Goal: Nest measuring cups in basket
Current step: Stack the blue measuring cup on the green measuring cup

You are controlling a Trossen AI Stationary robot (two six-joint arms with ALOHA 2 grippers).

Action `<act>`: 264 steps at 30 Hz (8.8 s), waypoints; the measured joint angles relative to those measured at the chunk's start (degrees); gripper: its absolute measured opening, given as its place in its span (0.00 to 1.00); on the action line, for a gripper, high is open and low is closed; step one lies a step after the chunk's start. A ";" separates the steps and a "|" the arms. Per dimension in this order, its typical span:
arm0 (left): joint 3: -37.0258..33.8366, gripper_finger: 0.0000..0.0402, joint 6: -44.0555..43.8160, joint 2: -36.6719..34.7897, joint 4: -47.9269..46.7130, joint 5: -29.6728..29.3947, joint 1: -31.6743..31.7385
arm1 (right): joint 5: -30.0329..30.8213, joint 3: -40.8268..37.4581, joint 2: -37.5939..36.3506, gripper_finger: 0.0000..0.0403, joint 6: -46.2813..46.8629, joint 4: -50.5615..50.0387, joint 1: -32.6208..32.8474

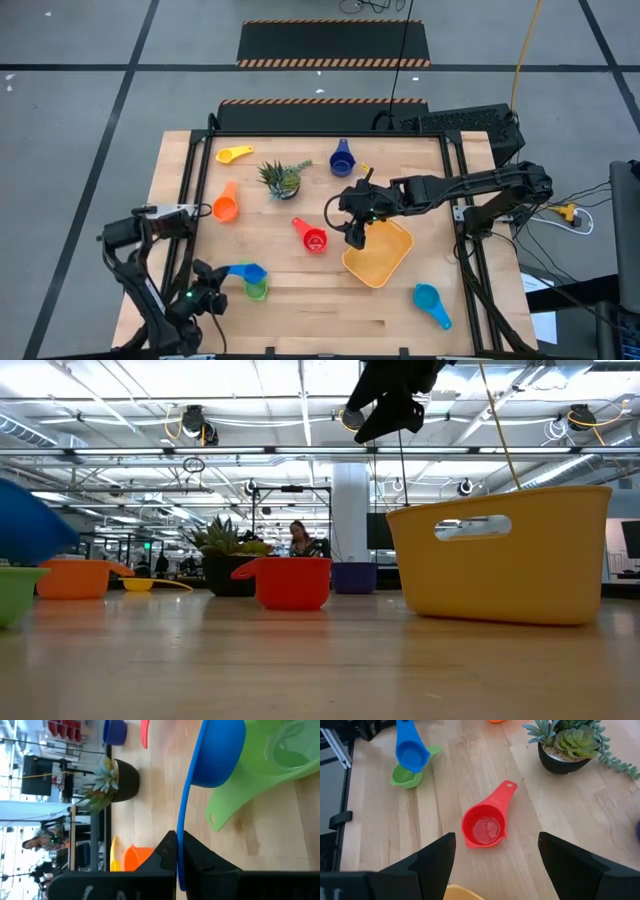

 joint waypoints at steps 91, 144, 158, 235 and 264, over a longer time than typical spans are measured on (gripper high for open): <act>-1.82 0.48 -0.05 -17.30 8.53 6.84 1.02 | -6.00 0.01 14.01 0.69 -17.45 28.27 9.90; -22.15 0.10 36.93 -24.75 45.09 29.51 36.02 | -10.30 13.13 26.56 0.44 -38.71 6.65 9.00; -22.03 0.10 34.10 -25.06 43.07 32.31 35.43 | -22.15 11.37 29.32 0.44 -34.79 23.49 9.43; -22.03 0.10 37.18 -25.04 59.85 39.61 41.97 | -3.79 27.74 57.07 0.00 -20.66 43.59 13.80; -22.01 0.10 35.99 -25.02 54.61 44.39 41.94 | 1.12 27.59 53.69 0.00 -25.79 33.23 10.81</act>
